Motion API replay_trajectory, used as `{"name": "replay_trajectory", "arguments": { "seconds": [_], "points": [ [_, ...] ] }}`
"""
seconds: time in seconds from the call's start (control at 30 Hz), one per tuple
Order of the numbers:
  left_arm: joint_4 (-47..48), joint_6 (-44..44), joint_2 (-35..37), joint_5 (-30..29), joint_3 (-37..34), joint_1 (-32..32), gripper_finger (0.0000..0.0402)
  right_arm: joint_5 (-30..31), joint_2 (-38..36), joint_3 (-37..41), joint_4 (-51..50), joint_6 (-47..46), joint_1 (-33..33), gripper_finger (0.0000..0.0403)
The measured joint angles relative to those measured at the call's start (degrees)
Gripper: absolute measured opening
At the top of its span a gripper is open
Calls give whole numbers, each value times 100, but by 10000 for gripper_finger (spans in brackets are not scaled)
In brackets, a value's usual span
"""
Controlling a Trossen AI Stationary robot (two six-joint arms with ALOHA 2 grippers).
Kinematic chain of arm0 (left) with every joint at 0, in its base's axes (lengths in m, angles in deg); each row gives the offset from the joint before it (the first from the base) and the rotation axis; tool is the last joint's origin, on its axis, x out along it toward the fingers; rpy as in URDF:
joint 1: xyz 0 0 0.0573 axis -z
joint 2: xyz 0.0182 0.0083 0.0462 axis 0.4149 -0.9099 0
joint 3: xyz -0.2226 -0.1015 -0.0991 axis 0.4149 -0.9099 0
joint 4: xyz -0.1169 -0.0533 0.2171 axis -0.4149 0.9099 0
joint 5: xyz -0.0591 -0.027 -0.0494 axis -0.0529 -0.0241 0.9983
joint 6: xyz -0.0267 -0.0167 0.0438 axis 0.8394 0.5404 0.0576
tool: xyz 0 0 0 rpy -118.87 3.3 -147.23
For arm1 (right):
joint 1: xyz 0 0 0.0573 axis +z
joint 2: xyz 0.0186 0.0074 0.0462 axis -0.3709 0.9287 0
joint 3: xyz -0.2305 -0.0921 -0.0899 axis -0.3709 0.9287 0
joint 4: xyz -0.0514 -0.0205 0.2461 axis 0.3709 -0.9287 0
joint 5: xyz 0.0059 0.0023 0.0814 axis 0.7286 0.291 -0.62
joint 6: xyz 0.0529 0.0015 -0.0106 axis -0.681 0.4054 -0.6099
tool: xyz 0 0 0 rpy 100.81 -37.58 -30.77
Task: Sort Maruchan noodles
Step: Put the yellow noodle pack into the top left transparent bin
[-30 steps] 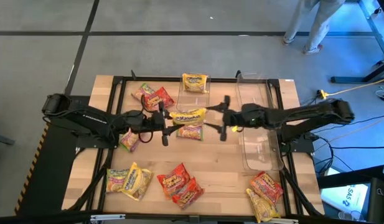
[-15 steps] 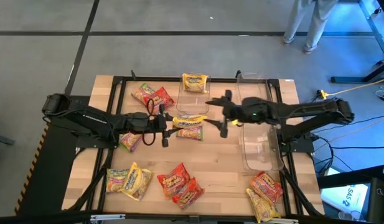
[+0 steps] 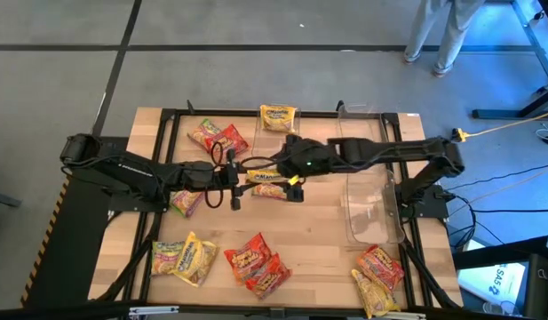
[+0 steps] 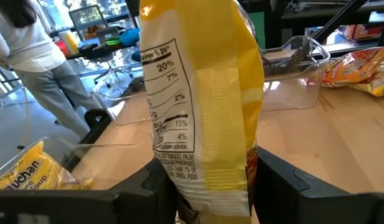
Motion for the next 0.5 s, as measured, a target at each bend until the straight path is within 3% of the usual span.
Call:
{"name": "replay_trajectory", "arguments": {
  "seconds": [0.5],
  "points": [
    [-47,2,0,69,0,4,155,180,621,-13,90,42,-50,318]
  ]
}}
